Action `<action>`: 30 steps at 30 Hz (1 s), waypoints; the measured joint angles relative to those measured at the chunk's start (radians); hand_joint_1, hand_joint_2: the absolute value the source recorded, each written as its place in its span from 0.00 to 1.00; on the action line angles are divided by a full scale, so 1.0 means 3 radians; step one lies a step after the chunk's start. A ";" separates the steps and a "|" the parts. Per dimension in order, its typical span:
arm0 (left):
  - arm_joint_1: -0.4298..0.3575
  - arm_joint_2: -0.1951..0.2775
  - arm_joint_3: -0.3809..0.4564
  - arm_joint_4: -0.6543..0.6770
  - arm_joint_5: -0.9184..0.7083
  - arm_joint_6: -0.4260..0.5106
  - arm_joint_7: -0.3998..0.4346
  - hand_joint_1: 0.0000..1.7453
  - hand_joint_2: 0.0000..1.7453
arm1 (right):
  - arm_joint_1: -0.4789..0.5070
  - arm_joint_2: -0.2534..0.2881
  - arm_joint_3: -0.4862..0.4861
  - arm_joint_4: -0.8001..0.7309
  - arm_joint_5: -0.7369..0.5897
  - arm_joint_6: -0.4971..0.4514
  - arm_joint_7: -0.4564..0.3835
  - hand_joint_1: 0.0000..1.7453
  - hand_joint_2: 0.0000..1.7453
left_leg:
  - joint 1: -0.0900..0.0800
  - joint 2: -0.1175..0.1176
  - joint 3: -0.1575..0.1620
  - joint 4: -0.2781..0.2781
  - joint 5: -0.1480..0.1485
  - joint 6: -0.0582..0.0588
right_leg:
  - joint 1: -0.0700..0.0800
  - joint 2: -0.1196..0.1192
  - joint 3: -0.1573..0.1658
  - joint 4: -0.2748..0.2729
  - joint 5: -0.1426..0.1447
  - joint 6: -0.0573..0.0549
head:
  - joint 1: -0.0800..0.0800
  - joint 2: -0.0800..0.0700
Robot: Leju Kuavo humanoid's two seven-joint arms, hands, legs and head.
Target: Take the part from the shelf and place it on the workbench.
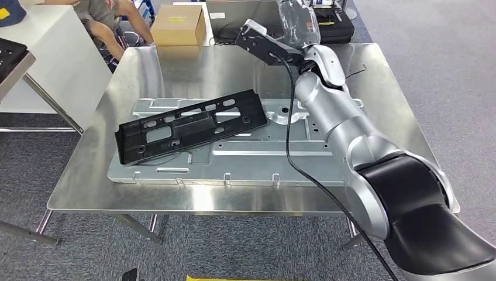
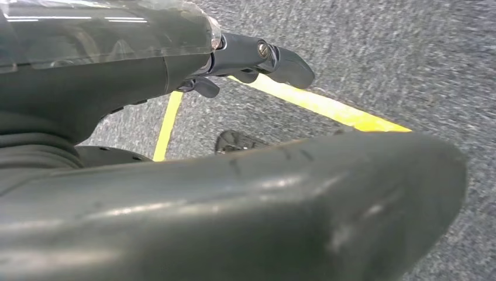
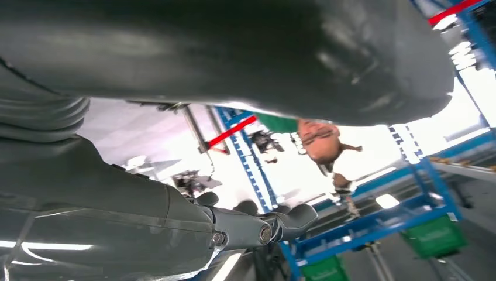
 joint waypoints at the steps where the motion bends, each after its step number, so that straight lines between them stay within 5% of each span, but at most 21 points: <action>1: 0.0005 -0.0002 0.0001 0.0000 0.0001 -0.0004 0.0001 0.00 0.00 | 0.0072 0.0002 0.0049 -0.0110 -0.0018 -0.0004 0.0006 0.00 0.00 | 0.0000 0.0000 0.0059 -0.0065 0.0041 0.0004 | 0.0001 -0.0002 -0.0013 0.0001 0.0014 0.0001 | 0.0000 0.0000; 5: 0.0009 -0.0003 0.0013 0.0000 0.0029 -0.0007 -0.0023 0.00 0.00 | 0.0219 0.0002 0.0259 -0.0544 -0.0057 0.0013 0.0086 0.00 0.00 | -0.0025 0.0000 0.0551 -0.0902 0.0318 0.0069 | 0.0001 0.0001 -0.0053 -0.0003 0.0081 0.0037 | 0.0000 0.0000; 9: 0.0034 -0.0009 0.0045 0.0000 0.0059 -0.0016 -0.0067 0.00 0.00 | 0.0314 -0.0004 0.0426 -0.0855 -0.0069 0.0036 0.0176 0.00 0.00 | -0.0046 0.0006 0.0560 -0.1012 0.0410 0.0136 | -0.0010 0.0003 -0.0067 -0.0032 0.0143 0.0121 | 0.0000 0.0000; 11: 0.0046 -0.0014 0.0061 0.0000 0.0066 -0.0017 -0.0081 0.00 0.00 | 0.0348 -0.0014 0.0471 -0.0957 -0.0070 0.0032 0.0204 0.00 0.00 | -0.0027 0.0021 0.0512 -0.1050 0.0500 0.0175 | -0.0006 0.0006 -0.0130 0.0082 -0.0006 0.0154 | 0.0000 0.0000; 14: 0.0056 -0.0018 0.0072 0.0000 0.0068 -0.0019 -0.0087 0.00 0.00 | 0.0398 -0.0029 0.0517 -0.1062 -0.0074 0.0030 0.0224 0.00 0.00 | -0.0025 0.0028 0.0383 -0.1056 0.0608 0.0198 | -0.0007 0.0006 -0.0309 0.0702 -0.0471 0.0185 | 0.0001 0.0000; 16: 0.0064 -0.0021 0.0075 0.0000 0.0072 -0.0019 -0.0087 0.00 0.00 | 0.0446 -0.0038 0.0547 -0.1109 -0.0084 0.0024 0.0232 0.00 0.00 | -0.0027 0.0028 0.0295 -0.1045 0.0666 0.0197 | -0.0007 0.0006 -0.0302 0.0940 -0.0535 0.0191 | 0.0001 0.0000; 17: 0.0066 -0.0022 0.0076 0.0000 0.0074 -0.0019 -0.0088 0.00 0.00 | 0.0464 -0.0045 0.0561 -0.1136 -0.0094 0.0017 0.0240 0.00 0.00 | -0.0028 0.0027 0.0252 -0.1035 0.0692 0.0193 | -0.0006 0.0006 -0.0214 0.0879 -0.0475 0.0187 | 0.0001 0.0000; 19: 0.0070 -0.0027 0.0078 0.0000 0.0079 -0.0019 -0.0089 0.00 0.00 | 0.0480 -0.0063 0.0586 -0.1210 -0.0119 -0.0010 0.0256 0.00 0.00 | -0.0029 0.0024 0.0171 -0.1004 0.0736 0.0178 | -0.0002 0.0006 0.0097 0.0469 -0.0357 0.0162 | 0.0001 0.0000; 21: 0.0073 -0.0031 0.0083 0.0000 0.0088 -0.0019 -0.0098 0.00 0.00 | 0.0497 -0.0087 0.0610 -0.1311 -0.0147 -0.0051 0.0266 0.00 0.00 | -0.0036 0.0022 0.0120 -0.0979 0.0775 0.0150 | 0.0014 0.0009 0.0340 0.0089 -0.0348 0.0125 | -0.0001 0.0000; 24: 0.0083 -0.0034 0.0094 0.0000 0.0102 -0.0017 -0.0124 0.00 0.00 | 0.0562 -0.0153 0.0638 -0.1471 -0.0196 -0.0106 0.0302 0.00 0.00 | -0.0039 0.0017 0.0104 -0.0992 0.0848 0.0099 | 0.0026 0.0006 0.0368 -0.0025 -0.0325 0.0070 | -0.0002 0.0000; 26: 0.0099 -0.0035 0.0099 0.0000 0.0104 -0.0012 -0.0135 0.00 0.00 | 0.0625 -0.0204 0.0646 -0.1577 -0.0226 -0.0146 0.0332 0.00 0.00 | -0.0034 0.0006 0.0062 -0.0939 0.0771 0.0064 | 0.0012 -0.0008 0.0326 -0.0051 -0.0256 0.0023 | -0.0003 0.0000; 30: 0.0118 -0.0036 0.0107 0.0000 0.0103 -0.0005 -0.0144 0.00 0.00 | 0.0816 -0.0355 0.0639 -0.1820 -0.0259 -0.0275 0.0349 0.00 0.00 | -0.0007 0.0005 -0.0117 -0.0188 0.0163 0.0004 | 0.0000 -0.0022 0.0155 -0.0063 -0.0097 -0.0010 | -0.0004 0.0000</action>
